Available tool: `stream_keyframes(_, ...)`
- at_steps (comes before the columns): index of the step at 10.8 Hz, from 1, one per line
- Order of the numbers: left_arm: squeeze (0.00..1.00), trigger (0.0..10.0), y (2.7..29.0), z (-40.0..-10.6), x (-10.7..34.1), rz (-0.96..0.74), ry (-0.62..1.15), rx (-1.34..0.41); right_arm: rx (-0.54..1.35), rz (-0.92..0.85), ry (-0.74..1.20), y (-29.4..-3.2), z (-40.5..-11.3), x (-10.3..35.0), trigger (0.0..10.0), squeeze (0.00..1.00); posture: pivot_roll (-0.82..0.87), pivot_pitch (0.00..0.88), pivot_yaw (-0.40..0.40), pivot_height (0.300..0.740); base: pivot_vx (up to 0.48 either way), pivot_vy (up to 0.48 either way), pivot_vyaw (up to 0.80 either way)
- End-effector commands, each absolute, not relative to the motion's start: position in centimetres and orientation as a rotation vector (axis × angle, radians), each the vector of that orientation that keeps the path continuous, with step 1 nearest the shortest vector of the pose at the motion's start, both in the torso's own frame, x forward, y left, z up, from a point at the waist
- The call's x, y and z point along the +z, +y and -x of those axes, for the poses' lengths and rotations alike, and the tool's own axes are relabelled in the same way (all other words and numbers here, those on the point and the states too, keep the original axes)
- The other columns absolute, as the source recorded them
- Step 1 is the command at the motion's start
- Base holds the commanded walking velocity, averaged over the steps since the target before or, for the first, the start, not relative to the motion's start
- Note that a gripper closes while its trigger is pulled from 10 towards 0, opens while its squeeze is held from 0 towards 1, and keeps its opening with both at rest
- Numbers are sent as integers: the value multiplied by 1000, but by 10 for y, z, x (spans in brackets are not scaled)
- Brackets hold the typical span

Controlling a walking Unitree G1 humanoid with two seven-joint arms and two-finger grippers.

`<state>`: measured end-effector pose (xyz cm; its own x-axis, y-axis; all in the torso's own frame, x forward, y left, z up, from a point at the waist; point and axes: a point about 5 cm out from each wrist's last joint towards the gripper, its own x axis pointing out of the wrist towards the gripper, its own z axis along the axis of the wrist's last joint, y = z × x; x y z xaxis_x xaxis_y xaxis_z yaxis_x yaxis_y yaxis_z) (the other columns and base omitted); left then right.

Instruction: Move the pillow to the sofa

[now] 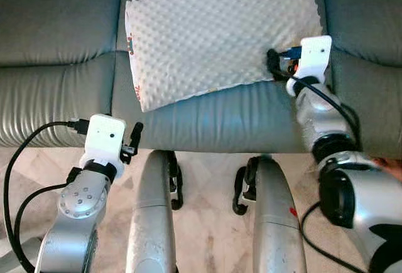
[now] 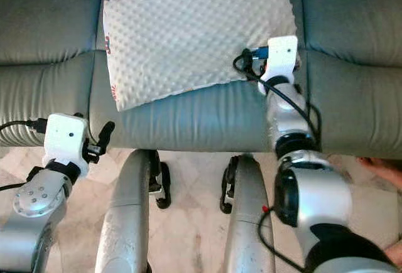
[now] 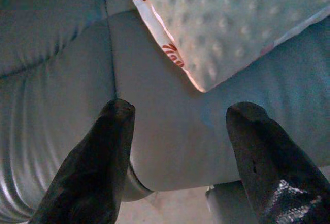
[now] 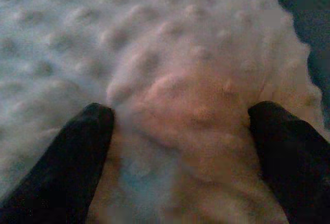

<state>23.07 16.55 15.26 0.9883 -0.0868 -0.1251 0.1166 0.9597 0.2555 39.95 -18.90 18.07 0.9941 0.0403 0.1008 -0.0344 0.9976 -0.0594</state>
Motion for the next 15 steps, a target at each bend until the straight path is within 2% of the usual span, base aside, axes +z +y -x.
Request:
stream_keyframes(1, 0, 10000, 169, -225, 145, -273, 158, -98, 46, -28, 60, -186, -388, 137, 10000, 0, 207, 599, 124, 633, 0, 0, 0)
stream_keyframes(6, 0, 10000, 166, -228, 142, -269, 165, -100, 171, -274, 74, -145, -386, 129, 10000, 0, 184, 582, 109, 633, 0, 0, 0)
stream_keyframes(8, 0, 10000, 164, -231, 143, -266, 160, -97, 240, -309, 61, -123, -382, 127, 10000, 0, 177, 577, 103, 633, 0, 0, 0)
stream_keyframes(10, 0, 10000, 164, -232, 143, -263, 159, -96, 253, -303, 59, -117, -376, 122, 10000, 0, 171, 577, 101, 633, 0, 0, 0)
stream_keyframes(11, 0, 10000, 162, -232, 143, -253, 156, -94, 260, -237, 26, -116, -366, 118, 10000, 0, 161, 573, 94, 633, 0, 0, 0)
stream_keyframes(15, 0, 10000, 155, -237, 142, -226, 139, -89, 232, -151, -60, -121, -338, 124, 10000, 0, 124, 547, 75, 633, 0, 0, 0)
